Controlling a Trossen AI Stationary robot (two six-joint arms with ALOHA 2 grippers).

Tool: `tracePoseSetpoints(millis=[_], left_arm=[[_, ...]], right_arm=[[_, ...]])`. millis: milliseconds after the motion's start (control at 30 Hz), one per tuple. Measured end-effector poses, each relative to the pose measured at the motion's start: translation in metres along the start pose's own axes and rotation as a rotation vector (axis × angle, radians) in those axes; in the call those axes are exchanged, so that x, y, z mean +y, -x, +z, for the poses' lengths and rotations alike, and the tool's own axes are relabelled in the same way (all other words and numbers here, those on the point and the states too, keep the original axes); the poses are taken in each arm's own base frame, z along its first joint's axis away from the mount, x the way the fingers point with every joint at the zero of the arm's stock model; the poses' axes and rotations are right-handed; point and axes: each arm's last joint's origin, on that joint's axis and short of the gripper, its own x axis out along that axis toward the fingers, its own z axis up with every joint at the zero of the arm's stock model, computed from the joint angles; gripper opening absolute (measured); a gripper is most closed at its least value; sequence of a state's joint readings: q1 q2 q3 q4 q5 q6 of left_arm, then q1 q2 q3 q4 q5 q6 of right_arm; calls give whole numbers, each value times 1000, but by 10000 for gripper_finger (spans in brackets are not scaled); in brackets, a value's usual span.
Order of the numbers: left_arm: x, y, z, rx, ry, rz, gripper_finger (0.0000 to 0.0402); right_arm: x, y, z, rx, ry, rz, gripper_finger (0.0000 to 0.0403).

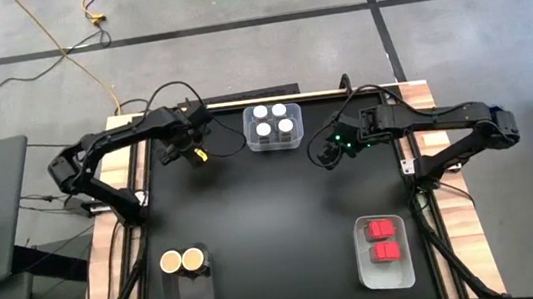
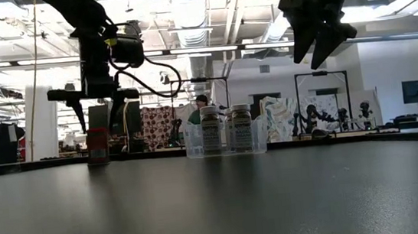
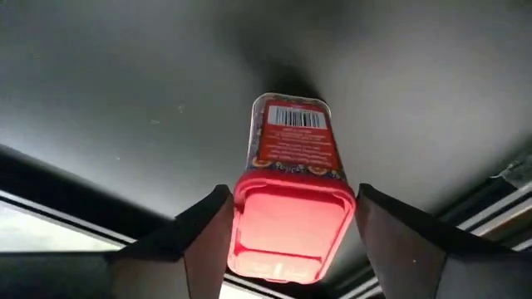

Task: Sort spices by type
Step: Put the red spice bottle into the white bin

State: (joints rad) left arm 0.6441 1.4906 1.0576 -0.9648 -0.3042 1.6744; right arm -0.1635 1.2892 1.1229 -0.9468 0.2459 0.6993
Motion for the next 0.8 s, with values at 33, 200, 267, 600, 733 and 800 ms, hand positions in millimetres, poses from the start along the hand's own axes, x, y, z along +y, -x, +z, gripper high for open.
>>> tracePoseSetpoints(millis=[33, 200, 267, 600, 733, 800], left_arm=[[0, 0, 0, -2, -2, 3, 233], [0, -1, -4, 2, 12, 6, 212], [1, -1, -4, 7, 16, 9, 209], [2, 3, 8, 23, 165, 17, 203], [1, 7, 21, 17, 190, 19, 203], [1, 9, 28, 12, 230, 23, 203]], right_arm=[[0, 0, 0, -4, -2, 3, 281], [2, 0, 2, -19, -14, 17, 281], [2, 0, 3, -27, -16, 24, 281], [3, 0, 4, -38, -21, 33, 281], [3, 0, 4, -38, -30, 33, 281], [3, 0, 4, -37, -48, 33, 281]])
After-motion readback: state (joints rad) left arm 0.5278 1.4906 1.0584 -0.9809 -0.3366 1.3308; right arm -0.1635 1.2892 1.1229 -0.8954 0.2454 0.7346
